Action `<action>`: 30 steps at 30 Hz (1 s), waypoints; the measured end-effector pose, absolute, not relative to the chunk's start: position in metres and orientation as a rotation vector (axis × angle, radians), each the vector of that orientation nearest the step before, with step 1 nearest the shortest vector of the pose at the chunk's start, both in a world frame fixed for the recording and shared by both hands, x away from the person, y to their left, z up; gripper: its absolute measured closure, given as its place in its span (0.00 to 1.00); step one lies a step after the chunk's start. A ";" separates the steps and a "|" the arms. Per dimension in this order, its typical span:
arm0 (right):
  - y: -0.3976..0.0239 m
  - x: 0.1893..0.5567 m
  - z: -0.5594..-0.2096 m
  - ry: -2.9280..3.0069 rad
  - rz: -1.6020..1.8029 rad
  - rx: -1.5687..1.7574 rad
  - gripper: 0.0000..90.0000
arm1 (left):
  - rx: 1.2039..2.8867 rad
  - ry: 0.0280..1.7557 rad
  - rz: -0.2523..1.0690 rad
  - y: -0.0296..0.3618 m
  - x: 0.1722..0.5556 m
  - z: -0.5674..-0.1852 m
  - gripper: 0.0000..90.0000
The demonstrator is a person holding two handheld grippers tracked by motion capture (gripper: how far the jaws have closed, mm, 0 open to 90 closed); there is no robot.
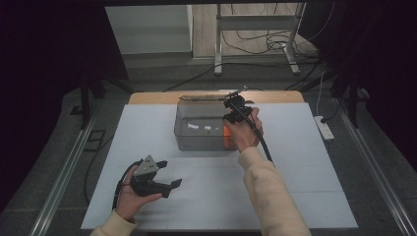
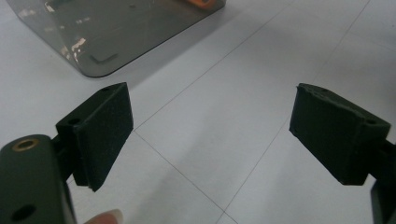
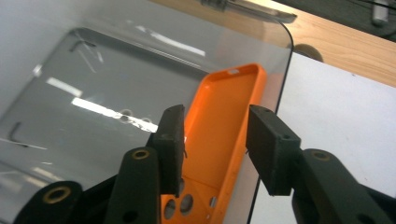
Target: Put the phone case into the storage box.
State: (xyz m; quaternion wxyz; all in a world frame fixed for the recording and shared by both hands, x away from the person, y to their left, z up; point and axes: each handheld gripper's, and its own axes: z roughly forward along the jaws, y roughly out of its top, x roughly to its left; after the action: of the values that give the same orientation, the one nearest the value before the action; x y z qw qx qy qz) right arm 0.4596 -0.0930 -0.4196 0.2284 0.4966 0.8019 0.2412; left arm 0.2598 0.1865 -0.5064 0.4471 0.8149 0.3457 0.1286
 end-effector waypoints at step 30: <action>-0.136 0.425 -0.405 2.358 1.011 1.115 0.41 | 2.014 0.899 0.316 0.188 0.258 -0.511 0.15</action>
State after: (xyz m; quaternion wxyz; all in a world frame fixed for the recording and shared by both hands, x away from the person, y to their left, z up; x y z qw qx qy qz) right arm 0.4254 -0.1360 -0.4052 0.1713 0.3928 0.8303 0.3562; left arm 0.2584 0.1882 -0.5105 0.4413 0.8112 0.3620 0.1274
